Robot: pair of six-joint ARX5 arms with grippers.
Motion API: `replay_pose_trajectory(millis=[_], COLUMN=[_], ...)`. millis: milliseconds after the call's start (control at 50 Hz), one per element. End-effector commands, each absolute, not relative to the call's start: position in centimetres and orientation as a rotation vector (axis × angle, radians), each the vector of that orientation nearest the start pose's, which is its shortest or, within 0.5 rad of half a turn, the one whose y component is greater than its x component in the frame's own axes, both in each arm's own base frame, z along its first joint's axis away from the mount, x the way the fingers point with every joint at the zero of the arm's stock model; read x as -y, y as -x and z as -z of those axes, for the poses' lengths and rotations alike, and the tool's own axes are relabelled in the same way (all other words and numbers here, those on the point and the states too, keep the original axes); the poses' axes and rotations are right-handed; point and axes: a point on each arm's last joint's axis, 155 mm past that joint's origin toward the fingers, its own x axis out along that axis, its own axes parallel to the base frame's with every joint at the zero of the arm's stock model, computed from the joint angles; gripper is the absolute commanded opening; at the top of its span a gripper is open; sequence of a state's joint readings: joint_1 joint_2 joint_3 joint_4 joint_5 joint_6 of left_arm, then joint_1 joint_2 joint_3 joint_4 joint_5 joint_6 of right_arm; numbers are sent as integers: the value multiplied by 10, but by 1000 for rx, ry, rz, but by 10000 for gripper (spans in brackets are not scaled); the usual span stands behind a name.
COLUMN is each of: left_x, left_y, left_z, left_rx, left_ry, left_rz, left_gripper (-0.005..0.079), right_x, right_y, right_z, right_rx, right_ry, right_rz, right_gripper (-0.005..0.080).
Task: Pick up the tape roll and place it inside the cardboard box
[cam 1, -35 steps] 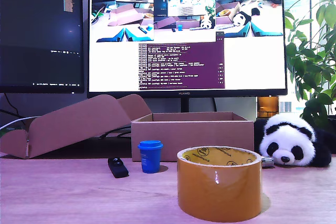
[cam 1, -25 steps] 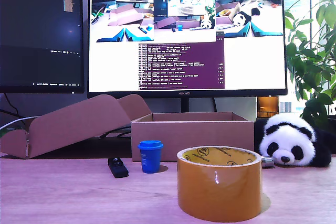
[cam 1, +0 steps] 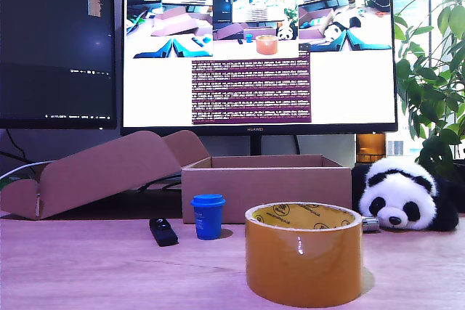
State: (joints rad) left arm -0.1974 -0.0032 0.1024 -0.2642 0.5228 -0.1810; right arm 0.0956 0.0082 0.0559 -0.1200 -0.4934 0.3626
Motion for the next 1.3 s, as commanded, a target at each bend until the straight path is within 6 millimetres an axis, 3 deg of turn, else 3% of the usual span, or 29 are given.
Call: replay_pose_trajectory(millis=[0, 500, 780, 840, 980, 1080, 1280], left_x=[140, 186, 190, 190, 188, 188, 185], left_y=[-191, -149, -145, -146, -148, -148, -150], left_z=[-149, -148, -145, -144, -144, -143, -135], left_rx=[-226, -245, -253, -254, -252, -249, -280], left_ry=[199, 170, 156, 153, 151, 142, 130], left_rz=[741, 1006, 1017, 1012, 998, 996, 970], left_gripper=[-21, -21, -22, -21, -21, -21, -21], right_x=[-119, -180, -214, -220, -234, -243, -257], right_y=[-211, -171, -160, -158, -159, -160, -168], right_z=[-164, -164, -170, -166, -150, -134, -109], right_rx=[-182, -348, -472, -479, -474, -510, -625], right_ry=[-386, -358, -63, 75, 385, 516, 616], right_rz=[-624, -910, -1064, -1116, -1219, -1265, -1296], right_gripper=[-13, -13, -11, 32, 247, 272, 336])
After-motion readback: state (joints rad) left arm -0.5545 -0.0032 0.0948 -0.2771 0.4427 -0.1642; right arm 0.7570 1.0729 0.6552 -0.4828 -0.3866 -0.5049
